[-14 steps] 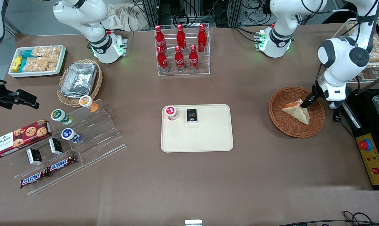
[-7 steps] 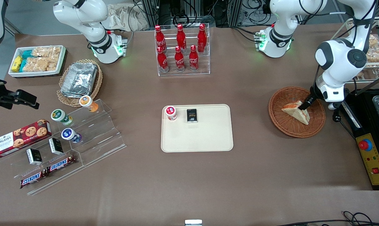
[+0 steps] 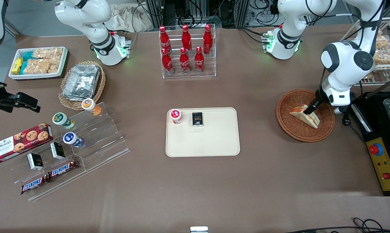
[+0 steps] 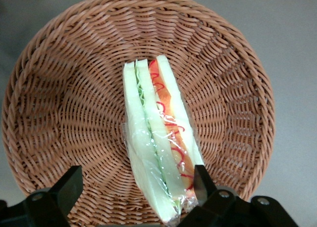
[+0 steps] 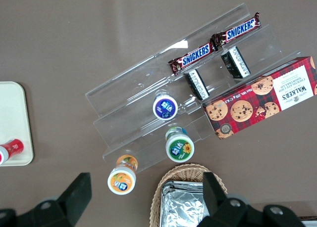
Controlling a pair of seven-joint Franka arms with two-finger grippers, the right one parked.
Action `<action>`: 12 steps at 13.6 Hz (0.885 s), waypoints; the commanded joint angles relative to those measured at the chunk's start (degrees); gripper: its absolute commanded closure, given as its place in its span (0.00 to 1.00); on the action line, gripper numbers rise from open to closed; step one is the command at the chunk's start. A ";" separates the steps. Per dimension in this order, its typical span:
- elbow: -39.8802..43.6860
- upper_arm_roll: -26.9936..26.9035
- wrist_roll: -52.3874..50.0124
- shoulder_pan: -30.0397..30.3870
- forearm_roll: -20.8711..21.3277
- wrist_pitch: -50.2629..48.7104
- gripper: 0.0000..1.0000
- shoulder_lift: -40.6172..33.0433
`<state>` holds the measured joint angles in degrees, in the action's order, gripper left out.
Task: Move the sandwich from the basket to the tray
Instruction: 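Lower the open left gripper onto the wrapped sandwich in the basket, then close the left gripper on the sandwich edge and lift it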
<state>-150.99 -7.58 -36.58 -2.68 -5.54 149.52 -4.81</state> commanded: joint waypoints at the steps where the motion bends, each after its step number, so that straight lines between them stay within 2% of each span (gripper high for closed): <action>1: 0.08 0.29 -1.30 -0.31 -0.61 0.16 0.00 -1.08; 12: 0.61 2.31 -3.59 -0.31 -0.26 -1.24 0.00 -0.99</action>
<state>-150.54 -5.33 -38.78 -2.77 -5.60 148.60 -5.79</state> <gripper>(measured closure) 0.000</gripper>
